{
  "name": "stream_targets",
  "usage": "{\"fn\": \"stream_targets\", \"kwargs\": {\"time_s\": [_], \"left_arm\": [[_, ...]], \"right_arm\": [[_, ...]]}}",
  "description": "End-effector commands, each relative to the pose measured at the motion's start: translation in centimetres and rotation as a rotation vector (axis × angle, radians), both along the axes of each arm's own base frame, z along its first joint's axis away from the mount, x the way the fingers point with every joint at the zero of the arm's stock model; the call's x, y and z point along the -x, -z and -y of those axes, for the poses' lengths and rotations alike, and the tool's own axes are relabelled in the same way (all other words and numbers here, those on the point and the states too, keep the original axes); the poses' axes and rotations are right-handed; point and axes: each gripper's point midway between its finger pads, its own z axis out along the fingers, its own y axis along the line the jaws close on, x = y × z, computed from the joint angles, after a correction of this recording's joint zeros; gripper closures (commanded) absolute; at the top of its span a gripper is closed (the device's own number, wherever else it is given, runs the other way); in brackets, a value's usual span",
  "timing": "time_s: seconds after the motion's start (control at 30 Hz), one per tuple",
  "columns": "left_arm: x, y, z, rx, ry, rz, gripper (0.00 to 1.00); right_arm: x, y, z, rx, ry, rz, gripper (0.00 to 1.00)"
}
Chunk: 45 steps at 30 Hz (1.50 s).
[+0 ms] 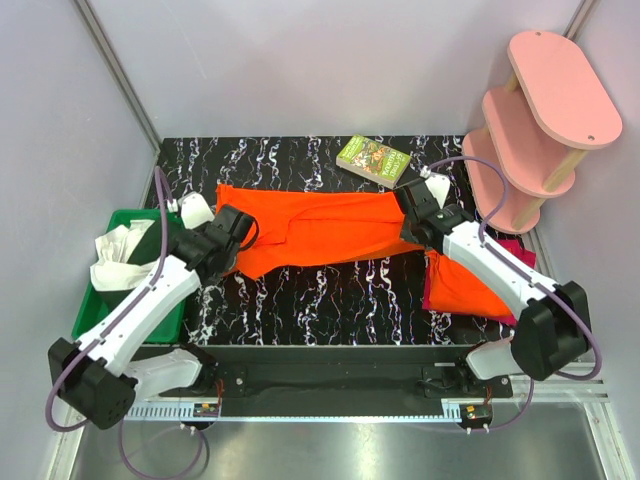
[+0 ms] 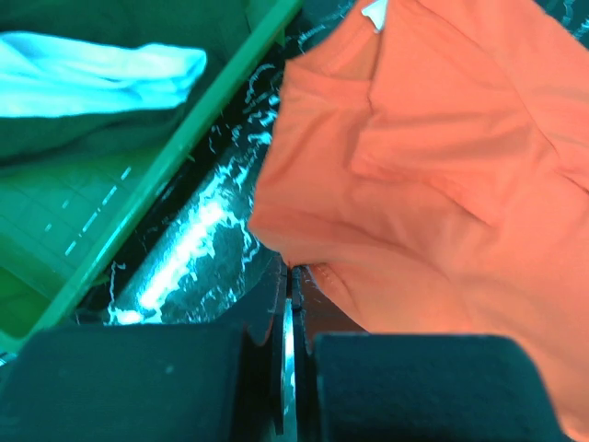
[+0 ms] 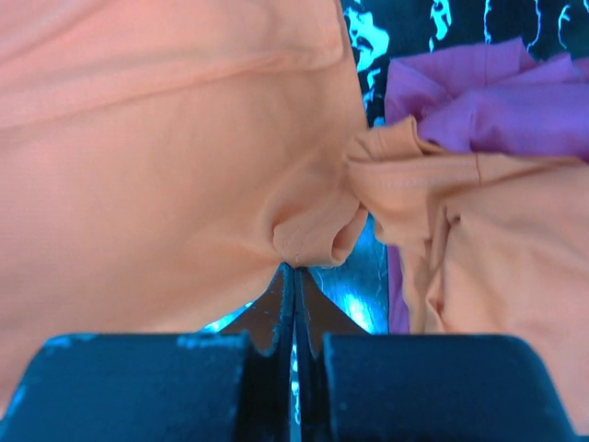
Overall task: Fold and stack the t-shirts
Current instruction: Fold the other side of the tshirt into a rectangle
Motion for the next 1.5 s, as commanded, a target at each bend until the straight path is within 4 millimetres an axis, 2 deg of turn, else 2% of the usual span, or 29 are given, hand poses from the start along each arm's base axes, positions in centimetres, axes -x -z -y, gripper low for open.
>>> {"fn": "stream_targets", "kwargs": {"time_s": [0.0,0.27,0.5,0.8,0.83,1.07,1.13,1.3,1.4,1.47], "left_arm": [[-3.4,-1.6,-0.5,-0.015,-0.020,0.053,1.00],[-6.7,-0.4,-1.4,-0.029,-0.049,0.017,1.00],[-9.7,0.2,-1.5,-0.044,-0.055,-0.009,1.00],[-13.3,0.5,-1.3,-0.068,-0.055,-0.024,1.00],[-13.6,0.5,-1.3,-0.073,-0.055,-0.026,1.00],[-17.0,-0.5,-1.2,-0.121,-0.049,-0.018,1.00],[-17.6,0.1,-1.2,-0.139,-0.041,-0.036,1.00],[-19.2,1.1,-1.3,-0.155,-0.010,-0.059,1.00],[-20.0,2.4,-1.6,-0.160,-0.005,-0.089,1.00],[-20.5,3.0,-1.9,-0.162,-0.001,-0.101,1.00]], "right_arm": [[-2.5,-1.3,0.4,-0.003,0.032,0.047,1.00],[-4.7,-0.2,2.9,-0.004,0.121,0.019,1.00],[-7.0,0.5,3.8,-0.001,0.161,0.010,1.00],[-9.9,2.0,3.6,0.012,0.165,-0.013,1.00],[-10.1,2.7,3.6,0.025,0.161,-0.030,1.00],[-12.7,2.7,3.0,0.027,0.146,-0.023,1.00],[-13.1,3.4,2.9,0.035,0.142,-0.036,1.00],[-14.5,3.8,2.6,0.044,0.137,-0.036,1.00],[-15.2,4.8,2.4,0.051,0.139,-0.049,1.00],[-15.8,4.7,2.3,0.051,0.138,-0.041,1.00]]}}
